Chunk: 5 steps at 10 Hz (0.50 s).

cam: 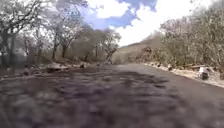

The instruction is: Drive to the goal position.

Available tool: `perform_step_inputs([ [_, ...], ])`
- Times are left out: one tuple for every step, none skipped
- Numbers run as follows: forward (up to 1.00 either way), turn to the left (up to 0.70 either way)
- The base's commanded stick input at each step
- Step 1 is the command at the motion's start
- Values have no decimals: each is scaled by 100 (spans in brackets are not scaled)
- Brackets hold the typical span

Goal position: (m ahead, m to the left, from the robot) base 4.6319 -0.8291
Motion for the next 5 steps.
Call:
perform_step_inputs([
  [70,0],
  [70,0],
  [70,0],
  [70,0],
  [70,0],
])
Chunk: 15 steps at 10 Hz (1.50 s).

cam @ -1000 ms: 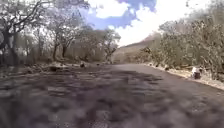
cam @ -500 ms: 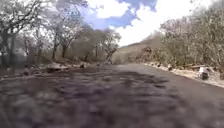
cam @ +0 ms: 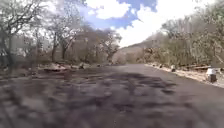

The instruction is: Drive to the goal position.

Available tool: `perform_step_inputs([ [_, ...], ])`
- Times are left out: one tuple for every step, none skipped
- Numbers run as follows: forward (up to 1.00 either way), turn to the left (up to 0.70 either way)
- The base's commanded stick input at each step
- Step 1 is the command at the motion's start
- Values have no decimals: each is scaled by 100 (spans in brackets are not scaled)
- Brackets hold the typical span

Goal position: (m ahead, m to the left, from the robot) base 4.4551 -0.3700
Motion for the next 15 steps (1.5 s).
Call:
perform_step_inputs([
  [70,-1],
  [70,-6],
  [70,-35],
  [70,-34],
  [70,-33],
  [70,0],
  [70,0],
  [70,0],
  [70,0],
  [70,0],
  [70,0],
  [70,0],
  [70,0],
  [70,0],
  [70,0],
])
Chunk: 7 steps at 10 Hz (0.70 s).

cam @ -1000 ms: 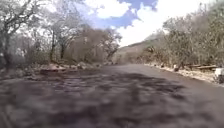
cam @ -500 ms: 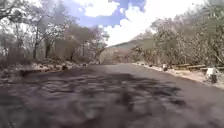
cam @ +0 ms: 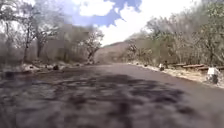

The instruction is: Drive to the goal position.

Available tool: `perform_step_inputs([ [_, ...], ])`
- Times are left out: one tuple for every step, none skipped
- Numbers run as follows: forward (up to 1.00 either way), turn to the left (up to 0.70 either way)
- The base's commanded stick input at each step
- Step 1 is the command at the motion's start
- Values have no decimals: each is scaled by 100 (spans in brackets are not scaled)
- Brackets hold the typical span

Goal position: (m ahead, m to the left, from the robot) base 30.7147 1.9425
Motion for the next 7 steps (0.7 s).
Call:
perform_step_inputs([
  [70,0],
  [70,0],
  [70,0],
  [70,0],
  [70,0],
  [70,0],
  [70,0],
])
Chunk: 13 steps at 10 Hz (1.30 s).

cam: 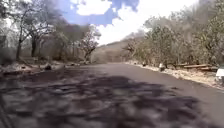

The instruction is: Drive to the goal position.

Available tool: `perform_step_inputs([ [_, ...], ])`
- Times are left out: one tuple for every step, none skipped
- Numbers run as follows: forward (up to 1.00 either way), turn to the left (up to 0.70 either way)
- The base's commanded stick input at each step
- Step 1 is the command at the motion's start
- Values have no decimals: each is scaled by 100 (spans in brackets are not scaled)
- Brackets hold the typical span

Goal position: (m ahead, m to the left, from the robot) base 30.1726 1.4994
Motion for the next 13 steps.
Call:
perform_step_inputs([
  [70,0],
  [70,0],
  [70,0],
  [70,0],
  [70,0],
  [70,0],
  [70,0],
  [70,0],
  [70,0],
  [70,0],
  [70,0],
  [70,0],
  [70,0],
])
